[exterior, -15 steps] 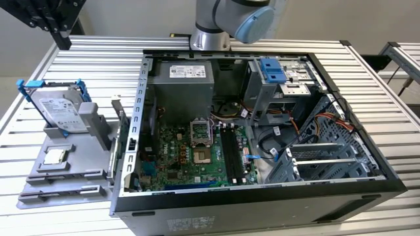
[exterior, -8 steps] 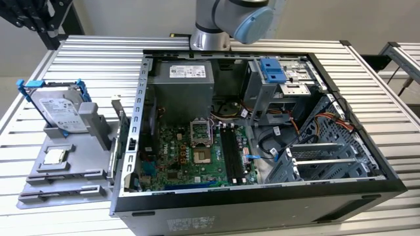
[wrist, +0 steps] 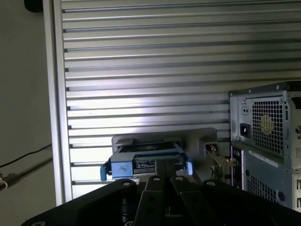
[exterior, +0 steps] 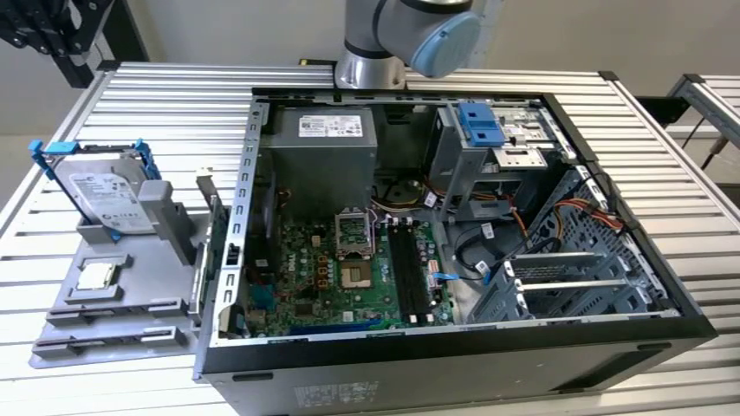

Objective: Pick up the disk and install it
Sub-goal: 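Reach for the disk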

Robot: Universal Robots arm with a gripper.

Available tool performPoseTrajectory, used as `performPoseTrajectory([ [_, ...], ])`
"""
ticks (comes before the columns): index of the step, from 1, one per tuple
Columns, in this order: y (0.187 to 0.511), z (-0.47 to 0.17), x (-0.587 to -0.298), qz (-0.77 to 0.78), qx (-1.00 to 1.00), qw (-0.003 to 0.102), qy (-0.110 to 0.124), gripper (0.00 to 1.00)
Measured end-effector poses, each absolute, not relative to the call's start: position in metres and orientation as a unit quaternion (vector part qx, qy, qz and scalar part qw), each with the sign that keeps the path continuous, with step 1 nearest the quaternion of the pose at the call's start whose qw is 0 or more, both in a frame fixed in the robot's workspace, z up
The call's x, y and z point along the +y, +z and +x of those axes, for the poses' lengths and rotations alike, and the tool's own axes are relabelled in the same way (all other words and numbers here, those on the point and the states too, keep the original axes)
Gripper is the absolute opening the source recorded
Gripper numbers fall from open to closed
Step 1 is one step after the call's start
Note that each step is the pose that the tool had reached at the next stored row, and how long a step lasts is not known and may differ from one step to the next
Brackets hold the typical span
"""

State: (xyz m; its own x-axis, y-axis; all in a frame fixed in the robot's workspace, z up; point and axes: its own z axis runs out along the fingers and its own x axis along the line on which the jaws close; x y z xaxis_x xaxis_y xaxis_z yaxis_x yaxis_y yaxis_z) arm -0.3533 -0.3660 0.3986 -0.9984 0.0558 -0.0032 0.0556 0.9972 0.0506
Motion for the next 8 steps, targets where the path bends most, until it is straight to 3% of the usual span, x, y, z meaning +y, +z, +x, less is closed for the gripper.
performPoseTrajectory([
  [8,0.3986,-0.3563,-0.3661,0.028,0.999,0.002,0.025,0.00],
])
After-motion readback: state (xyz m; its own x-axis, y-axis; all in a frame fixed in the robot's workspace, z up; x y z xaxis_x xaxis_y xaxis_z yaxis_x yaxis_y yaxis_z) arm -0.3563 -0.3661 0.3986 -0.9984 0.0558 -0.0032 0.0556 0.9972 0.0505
